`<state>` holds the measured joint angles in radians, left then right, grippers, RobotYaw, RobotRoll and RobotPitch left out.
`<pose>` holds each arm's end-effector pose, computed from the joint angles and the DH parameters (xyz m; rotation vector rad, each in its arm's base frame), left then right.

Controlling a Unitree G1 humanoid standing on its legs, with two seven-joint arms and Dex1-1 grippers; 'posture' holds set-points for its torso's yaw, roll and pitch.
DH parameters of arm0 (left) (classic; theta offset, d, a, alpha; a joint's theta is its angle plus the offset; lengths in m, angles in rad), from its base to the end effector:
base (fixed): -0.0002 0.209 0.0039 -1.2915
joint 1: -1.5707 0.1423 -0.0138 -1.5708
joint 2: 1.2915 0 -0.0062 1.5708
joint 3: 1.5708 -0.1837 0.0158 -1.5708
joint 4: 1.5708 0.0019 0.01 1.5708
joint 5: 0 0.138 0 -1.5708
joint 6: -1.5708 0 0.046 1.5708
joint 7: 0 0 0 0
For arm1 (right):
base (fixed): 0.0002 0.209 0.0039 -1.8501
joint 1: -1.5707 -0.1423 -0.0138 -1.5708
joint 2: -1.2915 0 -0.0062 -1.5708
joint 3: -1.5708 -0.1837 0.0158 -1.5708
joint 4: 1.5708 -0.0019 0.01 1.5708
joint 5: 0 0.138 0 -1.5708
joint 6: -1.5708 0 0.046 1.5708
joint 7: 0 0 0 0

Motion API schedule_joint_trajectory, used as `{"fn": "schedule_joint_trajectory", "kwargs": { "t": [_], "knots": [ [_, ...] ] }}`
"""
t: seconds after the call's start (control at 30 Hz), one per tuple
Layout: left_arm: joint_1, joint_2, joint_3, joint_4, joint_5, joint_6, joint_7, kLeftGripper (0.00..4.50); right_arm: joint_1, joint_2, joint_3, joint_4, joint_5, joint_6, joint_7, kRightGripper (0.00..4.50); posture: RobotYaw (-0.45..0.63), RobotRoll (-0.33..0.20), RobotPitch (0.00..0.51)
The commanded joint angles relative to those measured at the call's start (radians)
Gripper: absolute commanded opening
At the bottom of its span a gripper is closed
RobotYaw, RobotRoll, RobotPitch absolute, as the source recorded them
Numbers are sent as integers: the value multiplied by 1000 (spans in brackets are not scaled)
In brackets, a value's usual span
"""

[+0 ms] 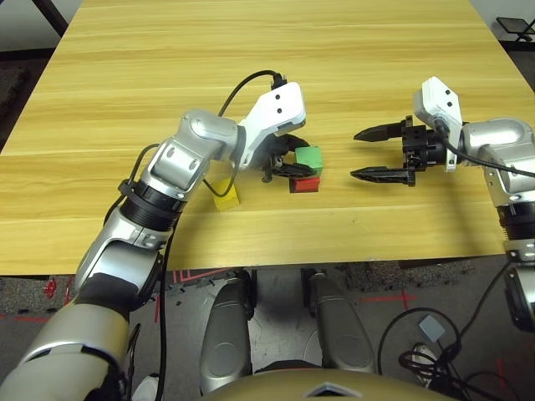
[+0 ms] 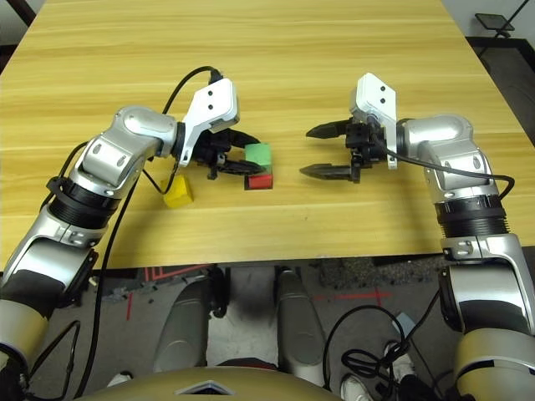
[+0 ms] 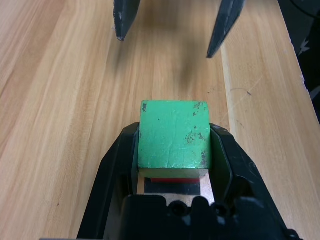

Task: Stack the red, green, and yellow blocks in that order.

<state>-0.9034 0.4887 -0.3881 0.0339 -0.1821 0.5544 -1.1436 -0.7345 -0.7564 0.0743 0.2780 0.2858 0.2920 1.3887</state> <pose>0.3069 0.1207 0.2290 0.6210 0.1409 -1.3985 0.3047 -0.2577 0.2220 -0.4762 0.1561 1.2557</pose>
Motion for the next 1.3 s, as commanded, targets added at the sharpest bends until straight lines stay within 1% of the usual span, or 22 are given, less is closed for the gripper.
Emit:
{"fn": "schedule_joint_trajectory", "kwargs": {
  "t": [0.03, 0.13, 0.17, 0.27, 0.37, 0.5, 0.57, 0.63, 0.7, 0.8, 1.03, 1.23, 1.3],
  "knots": [
    [22, 16, -10, -60, -10, 54, -16, 3407, -4, -2, -2, 3, -1, -8, 1, 4500, 81, 29, 256],
    [21, 27, 20, -108, -41, 127, -8, 4419, -9, 0, 0, 12, -3, -13, 2, 4500, 88, 31, 254],
    [20, 35, 35, -129, -54, 158, -2, 4470, -11, 0, 1, 16, -4, -15, 3, 4500, 93, 32, 252],
    [19, 49, 71, -177, -81, 223, 18, 4470, -15, 2, 4, 25, -6, -21, 5, 4500, 101, 33, 251],
    [29, 90, 101, -232, -109, 299, 34, 4470, -20, 6, 6, 31, -6, -22, 6, 4500, 106, 34, 249],
    [77, 206, 133, -278, -115, 357, 37, 4470, -30, 9, 10, 46, -9, -29, 10, 4500, 118, 36, 248],
    [98, 249, 141, -291, -119, 378, 39, 4470, -32, 10, 11, 51, -10, -32, 12, 4500, 120, 37, 248],
    [154, 318, 165, -316, -120, 413, 48, 4470, -36, 12, 13, 56, -10, -34, 15, 4500, 131, 39, 248],
    [212, 372, 180, -335, -108, 371, 47, 4470, -40, 16, 16, 62, -12, -37, 17, 4500, 140, 39, 248],
    [278, 416, 203, -372, -119, 371, 59, 4470, -46, 22, 19, 73, -16, -42, 20, 4500, 148, 39, 248],
    [363, 427, 252, -447, -153, 412, 117, 4470, -75, 40, 28, 112, -31, -59, 36, 4500, 178, 40, 247],
    [410, 389, 244, -441, -137, 375, 179, 4470, -95, 55, 32, 134, -37, -71, 45, 4500, 184, 38, 246],
    [417, 380, 241, -418, -117, 325, 195, 4470, -96, 56, 30, 137, -38, -72, 47, 4500, 182, 36, 245]
  ]
}}
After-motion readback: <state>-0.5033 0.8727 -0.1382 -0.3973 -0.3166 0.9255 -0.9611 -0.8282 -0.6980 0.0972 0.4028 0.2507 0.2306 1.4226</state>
